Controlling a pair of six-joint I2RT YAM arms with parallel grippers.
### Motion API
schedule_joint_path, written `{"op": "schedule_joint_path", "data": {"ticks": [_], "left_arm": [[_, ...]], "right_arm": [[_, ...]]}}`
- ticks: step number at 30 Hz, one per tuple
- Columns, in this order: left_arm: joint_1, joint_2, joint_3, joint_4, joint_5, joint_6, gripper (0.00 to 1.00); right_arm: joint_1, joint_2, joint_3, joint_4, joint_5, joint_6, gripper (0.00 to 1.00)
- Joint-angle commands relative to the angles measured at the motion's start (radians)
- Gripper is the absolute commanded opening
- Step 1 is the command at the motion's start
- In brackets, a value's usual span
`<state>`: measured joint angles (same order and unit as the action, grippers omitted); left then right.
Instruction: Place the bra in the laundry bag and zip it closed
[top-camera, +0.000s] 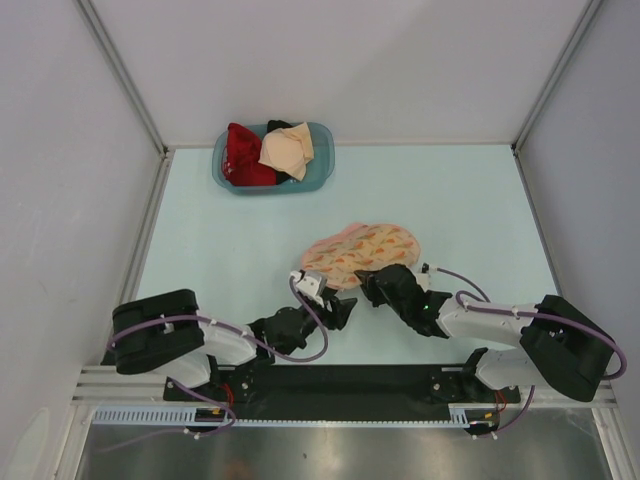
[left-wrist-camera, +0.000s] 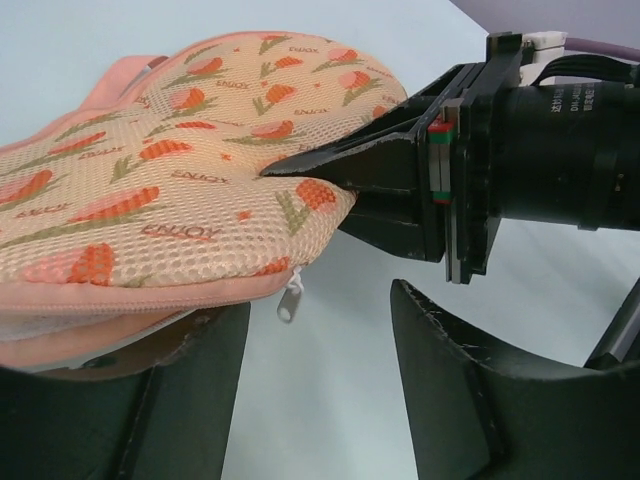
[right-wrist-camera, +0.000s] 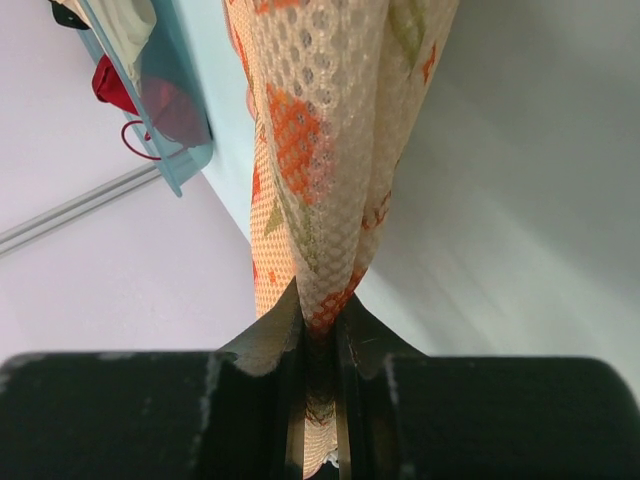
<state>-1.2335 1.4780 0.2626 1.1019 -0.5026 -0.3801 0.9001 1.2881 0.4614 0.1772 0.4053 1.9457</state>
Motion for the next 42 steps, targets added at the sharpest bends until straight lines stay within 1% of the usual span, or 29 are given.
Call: {"op": "schedule_joint_path", "data": {"ticks": [1,5,9,12,15,18,19,21,22,24,25,27,28,29,30,31,32,34,35,36,38,39,40,41,42], "left_arm": [[0.019,0.022,0.033,0.052,-0.010,0.026,0.61],[0.037,0.042,0.047,0.039,-0.008,0.017,0.55],[0.052,0.054,0.062,0.003,-0.017,0.012,0.55],[0.069,0.079,0.086,-0.014,-0.011,0.017,0.52],[0.083,0.096,0.095,-0.013,-0.020,0.021,0.47],[0.098,0.114,0.104,-0.007,-0.010,0.029,0.34],[0.103,0.117,0.107,-0.005,-0.008,0.029,0.26],[0.120,0.123,0.109,-0.004,0.007,0.027,0.19],[0.126,0.125,0.112,-0.005,0.027,0.026,0.12],[0.144,0.127,0.121,-0.031,0.033,0.029,0.05],[0.150,0.127,0.133,-0.062,0.038,0.026,0.00],[0.176,0.137,0.148,-0.077,0.079,0.033,0.00],[0.186,0.145,0.165,-0.083,0.104,0.035,0.00],[0.202,0.151,0.176,-0.088,0.161,0.037,0.00],[0.210,0.175,0.190,-0.096,0.186,0.038,0.00],[0.218,0.186,0.225,-0.121,0.220,0.037,0.00],[0.233,0.202,0.243,-0.134,0.277,0.038,0.00],[0.246,0.246,0.294,-0.157,0.318,0.038,0.00],[0.259,0.261,0.312,-0.172,0.360,0.034,0.00],[0.265,0.274,0.331,-0.183,0.377,0.032,0.00],[0.284,0.310,0.389,-0.226,0.416,0.035,0.00],[0.289,0.320,0.445,-0.256,0.453,0.038,0.00],[0.296,0.341,0.476,-0.333,0.476,0.041,0.00],[0.316,0.350,0.503,-0.359,0.493,0.041,0.00],[0.327,0.363,0.550,-0.381,0.586,0.041,0.00]], "right_arm": [[0.019,-0.026,0.034,-0.018,0.059,0.028,0.10],[0.025,-0.033,0.033,-0.021,0.073,0.035,0.10],[0.025,-0.045,0.036,-0.038,0.086,0.030,0.09],[0.023,-0.049,0.040,-0.036,0.086,0.030,0.09],[0.020,-0.049,0.037,-0.041,0.089,0.029,0.09],[0.011,-0.058,0.031,-0.050,0.090,0.022,0.08],[0.007,-0.064,0.028,-0.054,0.090,0.019,0.08],[-0.009,-0.073,0.010,-0.054,0.089,0.013,0.07],[-0.013,-0.078,0.003,-0.061,0.089,0.004,0.06],[-0.032,-0.101,-0.013,-0.070,0.084,-0.013,0.05],[-0.056,-0.108,-0.020,-0.079,0.081,-0.025,0.05],[-0.090,-0.130,-0.041,-0.084,0.063,-0.080,0.05],[-0.136,-0.136,-0.052,-0.087,0.052,-0.099,0.05],[-0.159,-0.150,-0.061,-0.079,0.038,-0.157,0.04],[-0.193,-0.154,-0.073,-0.064,0.020,-0.187,0.04],[-0.243,-0.162,-0.082,-0.064,0.004,-0.212,0.04],[-0.274,-0.174,-0.089,-0.058,-0.002,-0.275,0.02],[-0.334,-0.185,-0.087,-0.045,-0.020,-0.388,0.01],[-0.399,-0.187,-0.087,-0.050,-0.058,-0.431,0.01],[-0.432,-0.184,-0.090,-0.038,-0.083,-0.498,0.01],[-0.534,-0.182,-0.110,0.001,-0.167,-0.571,0.01],[-0.570,-0.167,-0.113,0.048,-0.195,-0.652,0.01],[-0.605,-0.148,-0.109,0.073,-0.283,-0.716,0.01],[-0.680,-0.116,-0.074,0.077,-0.334,-0.769,0.01],[-0.713,-0.084,-0.047,0.090,-0.389,-0.874,0.01]]}}
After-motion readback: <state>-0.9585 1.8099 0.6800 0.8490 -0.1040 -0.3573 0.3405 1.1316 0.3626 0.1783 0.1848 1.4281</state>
